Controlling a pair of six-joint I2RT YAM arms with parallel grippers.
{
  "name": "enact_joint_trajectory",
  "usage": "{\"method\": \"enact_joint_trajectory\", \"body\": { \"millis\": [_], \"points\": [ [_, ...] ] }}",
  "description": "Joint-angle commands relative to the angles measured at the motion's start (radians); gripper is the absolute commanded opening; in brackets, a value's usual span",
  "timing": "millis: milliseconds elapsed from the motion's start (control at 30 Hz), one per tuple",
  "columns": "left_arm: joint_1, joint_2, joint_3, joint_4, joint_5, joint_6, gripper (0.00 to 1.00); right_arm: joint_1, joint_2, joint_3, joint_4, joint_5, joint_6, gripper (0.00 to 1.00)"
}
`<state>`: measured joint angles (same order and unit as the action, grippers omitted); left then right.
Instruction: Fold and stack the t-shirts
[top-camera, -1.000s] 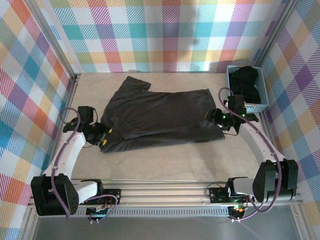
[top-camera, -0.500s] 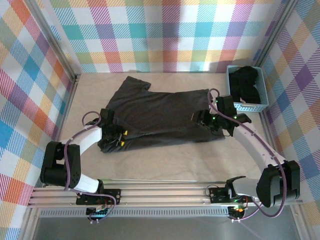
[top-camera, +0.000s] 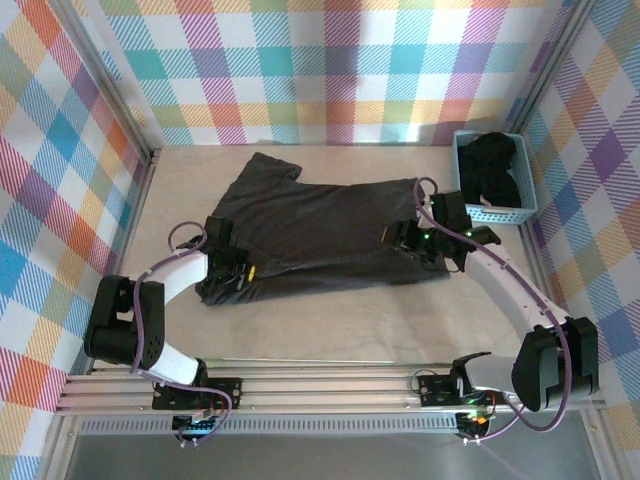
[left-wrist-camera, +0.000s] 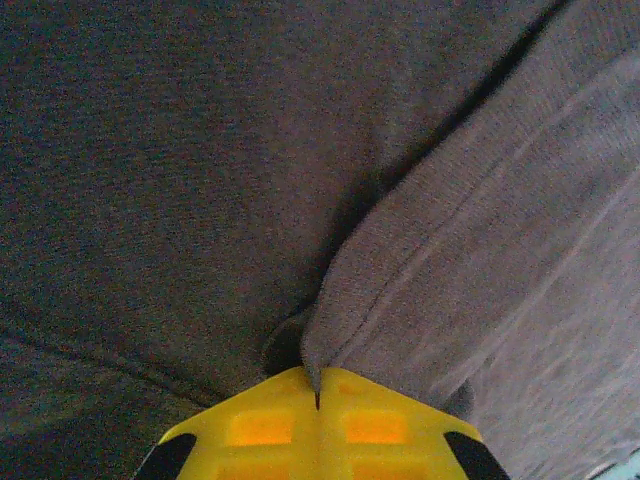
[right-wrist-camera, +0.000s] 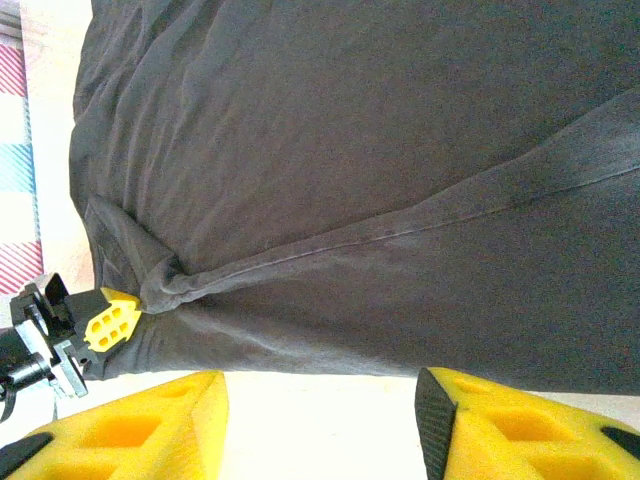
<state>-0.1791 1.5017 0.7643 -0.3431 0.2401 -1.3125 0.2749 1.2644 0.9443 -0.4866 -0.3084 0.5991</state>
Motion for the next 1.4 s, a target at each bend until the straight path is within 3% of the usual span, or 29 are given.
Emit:
{"method": "enact_joint_trajectory", "body": {
  "millis": [0, 333, 600, 867, 1100, 1233, 1367],
  "points": [
    [-0.022, -0.007, 0.09, -0.068, -0.046, 0.082, 0.0, 0.006, -0.01, 0.044, 0.014, -0.02, 0.003, 0.52],
    [-0.151, 0.291, 0.557, -0.392, -0.157, 0.422, 0.0, 0.006, -0.006, 0.076, -0.008, -0.009, 0.003, 0.51],
    [-0.285, 0.498, 0.866, -0.612, -0.376, 0.613, 0.0, 0.006, -0.005, 0.077, -0.015, -0.01, 0.004, 0.51],
    [-0.301, 0.562, 0.905, -0.587, -0.421, 0.651, 0.0, 0.006, 0.009, 0.057, -0.01, -0.011, 0.005, 0.51],
    [-0.282, 0.589, 0.983, -0.627, -0.552, 0.616, 0.0, 0.001, 0.03, 0.009, -0.002, 0.027, 0.021, 0.51],
    [-0.258, 0.613, 1.019, -0.636, -0.541, 0.603, 0.0, -0.016, 0.054, -0.011, -0.002, 0.051, 0.022, 0.48],
    [-0.252, 0.606, 1.007, -0.552, -0.458, 0.647, 0.0, -0.023, 0.063, -0.024, 0.001, 0.064, 0.025, 0.48]
  ]
}}
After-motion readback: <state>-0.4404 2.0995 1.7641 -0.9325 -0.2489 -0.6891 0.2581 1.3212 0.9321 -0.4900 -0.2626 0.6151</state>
